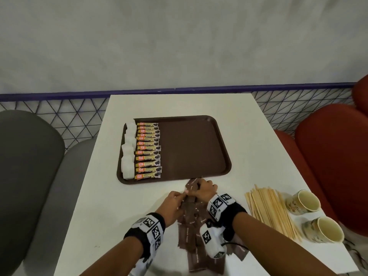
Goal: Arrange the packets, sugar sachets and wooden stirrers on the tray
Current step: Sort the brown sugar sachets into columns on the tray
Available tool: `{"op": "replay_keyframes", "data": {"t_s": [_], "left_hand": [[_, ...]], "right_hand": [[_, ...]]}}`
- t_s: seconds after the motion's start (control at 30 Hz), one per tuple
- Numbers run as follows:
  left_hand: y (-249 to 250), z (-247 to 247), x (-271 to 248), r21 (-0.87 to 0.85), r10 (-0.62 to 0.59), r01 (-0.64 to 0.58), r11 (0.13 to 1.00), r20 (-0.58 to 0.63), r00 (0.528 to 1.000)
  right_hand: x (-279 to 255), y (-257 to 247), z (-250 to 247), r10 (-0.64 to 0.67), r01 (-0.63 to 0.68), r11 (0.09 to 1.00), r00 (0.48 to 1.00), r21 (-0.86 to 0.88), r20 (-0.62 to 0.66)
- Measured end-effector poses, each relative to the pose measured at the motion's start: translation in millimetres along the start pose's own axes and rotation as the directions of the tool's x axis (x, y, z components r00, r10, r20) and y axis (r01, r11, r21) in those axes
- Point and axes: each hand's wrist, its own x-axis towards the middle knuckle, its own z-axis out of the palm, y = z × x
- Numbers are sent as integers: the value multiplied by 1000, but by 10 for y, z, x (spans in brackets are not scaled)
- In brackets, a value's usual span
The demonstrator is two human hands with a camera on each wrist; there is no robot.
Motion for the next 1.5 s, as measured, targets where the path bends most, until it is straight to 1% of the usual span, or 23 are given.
{"op": "replay_keyframes", "data": {"t_s": [0.07, 0.13, 0.2, 0.27, 0.3, 0.37, 0.47, 0.53, 0.6, 0.67, 0.73, 0.8, 0.93, 1.03, 1.07, 1.13, 1.17, 1.23, 1.3, 1.33, 1.37, 1.43, 1.5], "left_hand": [[-38, -66, -25, -95, -34, 34, 995, -7, 999], [-106, -126, -47, -173, -77, 74, 982, -9, 997], [-181, -164, -46, -194, -100, 100, 976, 9, 995], [-207, -166, -54, -208, -117, 123, 970, 41, 992], [-201, -152, -53, -200, -121, 131, 971, 65, 991], [-164, -103, -40, -160, -112, 128, 979, 107, 988], [-120, -52, 14, -143, -113, 124, 982, 86, 990], [-103, -42, 32, -177, -141, 148, 973, 54, 989], [-110, -27, 14, -224, -154, 155, 962, 23, 988], [-124, -10, -17, -261, -159, 148, 954, -18, 987], [-146, -4, -46, -298, -161, 139, 944, -50, 986], [-173, -31, -55, -314, -175, 145, 938, -70, 982], [-263, -103, -63, -251, -196, 178, 951, -47, 979], [-314, -142, -100, -182, -190, 182, 966, -28, 981], [-321, -161, -109, -155, -183, 175, 972, -40, 982], [-293, -242, -135, -129, -162, 145, 981, -125, 979], [-264, -297, -140, -155, -144, 116, 981, -180, 973], [-181, -389, -121, -258, -125, 46, 965, -297, 947], [-50, -464, -81, -378, -126, -28, 925, -377, 917], [9, -487, -54, -449, -144, -54, 892, -395, 907], [84, -519, -33, -539, -165, -79, 838, -389, 906], [183, -546, 34, -715, -213, -82, 694, -313, 925], [264, -559, 93, -867, -247, -19, 497, -163, 955]], "right_hand": [[-15, 55, -109, -56, 57, 998, 995, -5, 84], [-26, 107, -171, -99, 103, 995, 986, -20, 135], [-41, 127, -167, -93, 110, 988, 985, -112, 148], [-86, 152, -169, -82, 103, 967, 992, -233, 98], [-121, 154, -172, -101, 122, 953, 991, -276, 87], [-176, 138, -175, -131, 164, 945, 983, -283, 130], [-126, 114, -142, -90, 123, 975, 980, -184, 178], [-90, 115, -113, -66, 87, 990, 982, -111, 176], [-55, 114, -70, -88, 98, 994, 981, -53, 171], [-14, 123, -63, -160, 157, 987, 961, 30, 225], [31, 164, -73, -244, 218, 967, 937, 129, 249], [73, 222, -139, -291, 243, 948, 924, 205, 250], [177, 323, -369, -350, 276, 903, 917, 330, 191], [211, 361, -558, -364, 259, 869, 912, 423, 190], [213, 365, -617, -365, 246, 854, 911, 458, 191], [215, 372, -727, -361, 221, 821, 915, 527, 178], [210, 365, -778, -360, 205, 801, 915, 562, 180], [183, 331, -862, -374, 163, 761, 901, 628, 220], [139, 260, -906, -403, 126, 726, 874, 676, 270], [120, 216, -913, -419, 115, 713, 860, 691, 290], [104, 165, -909, -433, 111, 705, 849, 700, 303], [87, 62, -876, -452, 111, 704, 831, 701, 322], [91, -33, -826, -475, 120, 707, 811, 697, 342]]}}
